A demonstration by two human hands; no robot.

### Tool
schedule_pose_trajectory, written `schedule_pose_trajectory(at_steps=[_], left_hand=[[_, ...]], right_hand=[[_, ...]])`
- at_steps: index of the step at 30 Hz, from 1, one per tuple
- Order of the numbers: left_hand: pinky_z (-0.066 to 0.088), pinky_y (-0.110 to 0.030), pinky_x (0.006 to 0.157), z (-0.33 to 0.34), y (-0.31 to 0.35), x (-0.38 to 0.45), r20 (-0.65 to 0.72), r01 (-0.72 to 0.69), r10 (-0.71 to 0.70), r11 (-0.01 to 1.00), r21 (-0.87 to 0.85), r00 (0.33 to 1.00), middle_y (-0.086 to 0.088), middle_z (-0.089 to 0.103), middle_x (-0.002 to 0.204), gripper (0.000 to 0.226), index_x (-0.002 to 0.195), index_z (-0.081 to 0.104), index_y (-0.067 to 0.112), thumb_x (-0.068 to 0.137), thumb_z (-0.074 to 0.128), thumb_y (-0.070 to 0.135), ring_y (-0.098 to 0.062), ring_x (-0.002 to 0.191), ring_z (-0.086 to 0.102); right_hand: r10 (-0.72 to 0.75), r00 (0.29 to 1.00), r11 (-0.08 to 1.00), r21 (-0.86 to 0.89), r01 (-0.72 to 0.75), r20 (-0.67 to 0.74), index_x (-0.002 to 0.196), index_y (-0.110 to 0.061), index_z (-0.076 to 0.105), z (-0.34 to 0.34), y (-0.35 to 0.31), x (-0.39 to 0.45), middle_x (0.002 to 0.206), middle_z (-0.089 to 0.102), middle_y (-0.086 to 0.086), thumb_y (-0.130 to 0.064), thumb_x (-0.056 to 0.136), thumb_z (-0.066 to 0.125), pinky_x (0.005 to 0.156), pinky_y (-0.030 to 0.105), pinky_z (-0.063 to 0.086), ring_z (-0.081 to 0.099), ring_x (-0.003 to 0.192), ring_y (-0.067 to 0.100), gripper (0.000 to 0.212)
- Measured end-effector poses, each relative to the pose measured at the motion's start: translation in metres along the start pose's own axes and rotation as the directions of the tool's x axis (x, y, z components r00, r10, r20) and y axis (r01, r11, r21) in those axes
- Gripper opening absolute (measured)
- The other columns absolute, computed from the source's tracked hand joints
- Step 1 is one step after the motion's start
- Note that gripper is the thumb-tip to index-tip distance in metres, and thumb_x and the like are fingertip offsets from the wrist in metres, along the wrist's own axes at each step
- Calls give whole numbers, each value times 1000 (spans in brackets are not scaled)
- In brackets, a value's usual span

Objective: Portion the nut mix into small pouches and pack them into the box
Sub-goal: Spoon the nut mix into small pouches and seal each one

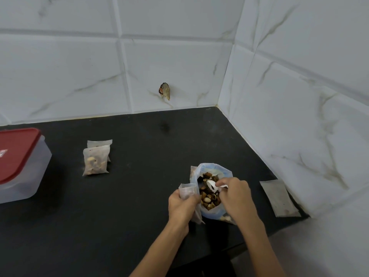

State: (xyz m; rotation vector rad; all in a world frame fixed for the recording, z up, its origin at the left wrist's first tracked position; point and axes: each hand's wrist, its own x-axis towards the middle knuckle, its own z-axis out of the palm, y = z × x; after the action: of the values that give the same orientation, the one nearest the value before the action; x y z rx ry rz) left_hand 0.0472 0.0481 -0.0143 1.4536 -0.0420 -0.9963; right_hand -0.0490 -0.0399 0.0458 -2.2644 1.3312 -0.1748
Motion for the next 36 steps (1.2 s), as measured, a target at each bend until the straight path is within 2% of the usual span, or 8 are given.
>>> schedule_pose_trajectory(at_steps=[6, 9, 13, 18, 25, 29, 33, 36], left_hand=[[58, -40, 73, 1, -2, -2, 43, -42, 44, 998, -46, 998, -20, 70, 98, 31, 108, 62, 1, 78, 64, -5, -30, 89, 71], [59, -39, 73, 3, -1, -2, 80, -80, 84, 996, -42, 993, -22, 70, 98, 30, 107, 62, -1, 78, 62, -7, -30, 88, 71], [58, -46, 83, 6, 6, -2, 128, -136, 133, 991, 17, 983, -19, 70, 101, 32, 108, 63, 3, 78, 62, -6, -29, 94, 70], [58, -38, 77, 9, 13, -2, 106, -171, 161, 981, 96, 981, -16, 70, 96, 24, 100, 64, 7, 79, 62, -5, -25, 90, 69], [56, -47, 87, 2, 10, -5, 94, -138, 127, 983, 121, 987, -14, 70, 99, 25, 102, 64, 9, 81, 64, -3, -25, 95, 68], [58, -40, 83, 0, 11, -6, 96, -146, 133, 979, 142, 986, -12, 70, 98, 28, 104, 63, 9, 80, 64, -4, -22, 94, 68], [53, -27, 68, -2, 12, -9, 91, -168, 151, 961, 221, 984, -8, 67, 96, 28, 103, 62, 11, 78, 66, -1, -17, 90, 65], [55, -27, 70, -3, 12, -10, 42, -219, 217, 918, 330, 975, -4, 66, 97, 25, 96, 60, 17, 75, 71, 7, -15, 89, 64]], right_hand=[[55, 997, 995, 84, -60, 54, 103, -15, 70, -5, -1, 2, 96, 60, -3, -12, 92, 54, 78, 22, 50, 59, 89, 8, 20], [186, 974, 945, 249, -214, 129, 91, -15, 70, -7, 7, 4, 84, 62, -3, -8, 91, 54, 74, 23, 52, 61, 81, 9, 18], [370, 896, 738, 508, -444, 246, 90, -11, 71, -5, 21, 4, 81, 68, 11, 1, 89, 55, 67, 27, 56, 67, 75, 18, 20], [394, 842, 377, 770, -514, 369, 89, -3, 69, 5, 30, -2, 84, 68, 20, 9, 88, 51, 60, 25, 51, 63, 69, 19, 22], [361, 803, 150, 820, -552, 474, 97, 1, 67, 11, 28, 0, 92, 67, 23, 8, 89, 50, 59, 25, 49, 63, 74, 19, 20], [341, 791, 72, 825, -561, 508, 100, 4, 66, 9, 26, -1, 89, 67, 22, 9, 89, 49, 60, 25, 48, 62, 71, 18, 21], [321, 795, 21, 836, -549, 514, 99, 3, 65, 7, 24, -7, 88, 66, 21, 8, 90, 48, 64, 26, 48, 61, 72, 18, 20], [328, 811, 17, 855, -518, 485, 93, 1, 66, 4, 23, -11, 87, 66, 20, 7, 90, 48, 64, 26, 47, 60, 72, 18, 20]])
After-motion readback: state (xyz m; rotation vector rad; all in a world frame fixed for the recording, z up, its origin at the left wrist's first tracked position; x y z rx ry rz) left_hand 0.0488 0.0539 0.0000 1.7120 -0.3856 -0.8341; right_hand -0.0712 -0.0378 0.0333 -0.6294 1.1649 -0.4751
